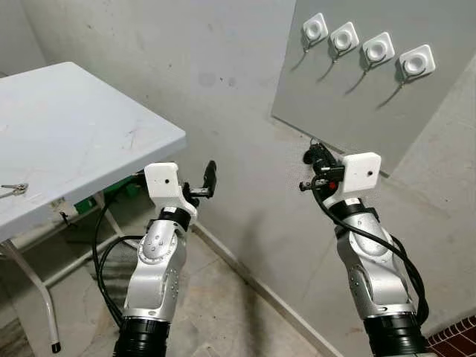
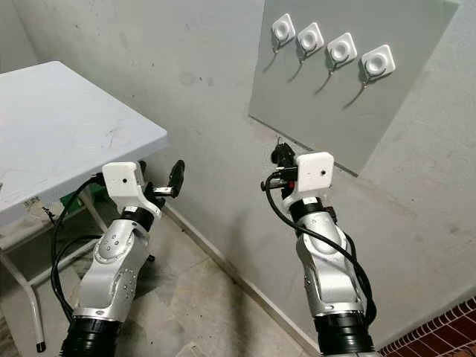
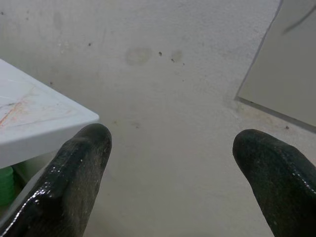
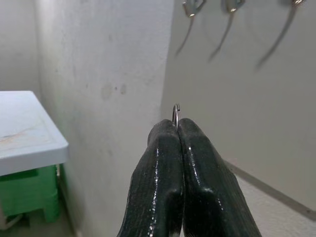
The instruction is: Hang keys on a hook
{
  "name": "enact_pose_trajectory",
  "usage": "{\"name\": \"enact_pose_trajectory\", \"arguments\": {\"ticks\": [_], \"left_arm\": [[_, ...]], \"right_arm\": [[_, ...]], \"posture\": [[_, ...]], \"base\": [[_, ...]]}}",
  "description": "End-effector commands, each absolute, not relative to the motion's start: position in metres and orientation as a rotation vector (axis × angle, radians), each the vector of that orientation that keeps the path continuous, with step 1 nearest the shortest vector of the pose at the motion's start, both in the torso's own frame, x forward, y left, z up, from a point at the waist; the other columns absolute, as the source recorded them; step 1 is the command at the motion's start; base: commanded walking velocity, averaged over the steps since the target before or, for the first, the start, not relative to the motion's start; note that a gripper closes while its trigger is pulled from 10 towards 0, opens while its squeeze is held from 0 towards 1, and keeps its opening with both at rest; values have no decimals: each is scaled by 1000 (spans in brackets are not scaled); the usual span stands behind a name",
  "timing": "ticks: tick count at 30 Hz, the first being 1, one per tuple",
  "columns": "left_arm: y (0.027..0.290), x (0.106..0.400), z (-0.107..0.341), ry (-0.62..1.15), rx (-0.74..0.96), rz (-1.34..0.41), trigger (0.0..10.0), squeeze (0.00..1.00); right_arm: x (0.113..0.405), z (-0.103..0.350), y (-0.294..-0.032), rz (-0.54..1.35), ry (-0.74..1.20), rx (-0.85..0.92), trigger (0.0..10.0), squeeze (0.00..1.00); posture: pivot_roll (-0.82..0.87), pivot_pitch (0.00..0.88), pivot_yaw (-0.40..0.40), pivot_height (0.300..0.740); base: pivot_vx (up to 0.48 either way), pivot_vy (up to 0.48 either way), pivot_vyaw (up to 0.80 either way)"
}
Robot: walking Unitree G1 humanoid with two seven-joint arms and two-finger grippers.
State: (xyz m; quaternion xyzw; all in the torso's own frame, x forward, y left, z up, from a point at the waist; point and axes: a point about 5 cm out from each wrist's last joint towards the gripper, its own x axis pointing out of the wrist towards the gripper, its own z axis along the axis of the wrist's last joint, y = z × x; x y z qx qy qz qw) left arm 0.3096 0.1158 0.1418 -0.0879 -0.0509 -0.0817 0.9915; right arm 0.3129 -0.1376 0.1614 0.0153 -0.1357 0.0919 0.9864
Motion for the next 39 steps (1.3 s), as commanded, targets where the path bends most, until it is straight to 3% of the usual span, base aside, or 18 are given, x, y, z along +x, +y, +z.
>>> {"name": "enact_pose_trajectory", "arguments": {"ticks": [1,21,34,39], "left_arm": [[106,310,152,-131,-166,-226,10000,0],[55,308,191,-232,-137,-518,10000,0],[59,310,192,-234,-135,-507,10000,0],[70,310,186,-223,-168,-437,10000,0]], "right_arm": [[317,176,-146,144,-336,19,10000,0],[343,205,-144,189,-435,-5,10000,0],[348,207,-156,142,-445,-10,10000,0],[341,189,-153,161,-388,-3,10000,0]], "posture": [[20,0,-77,740],[27,0,-73,740],[15,0,-71,740],[16,0,-78,740]], "base": [[0,0,0],[0,0,0],[0,0,0],[0,0,0]]}}
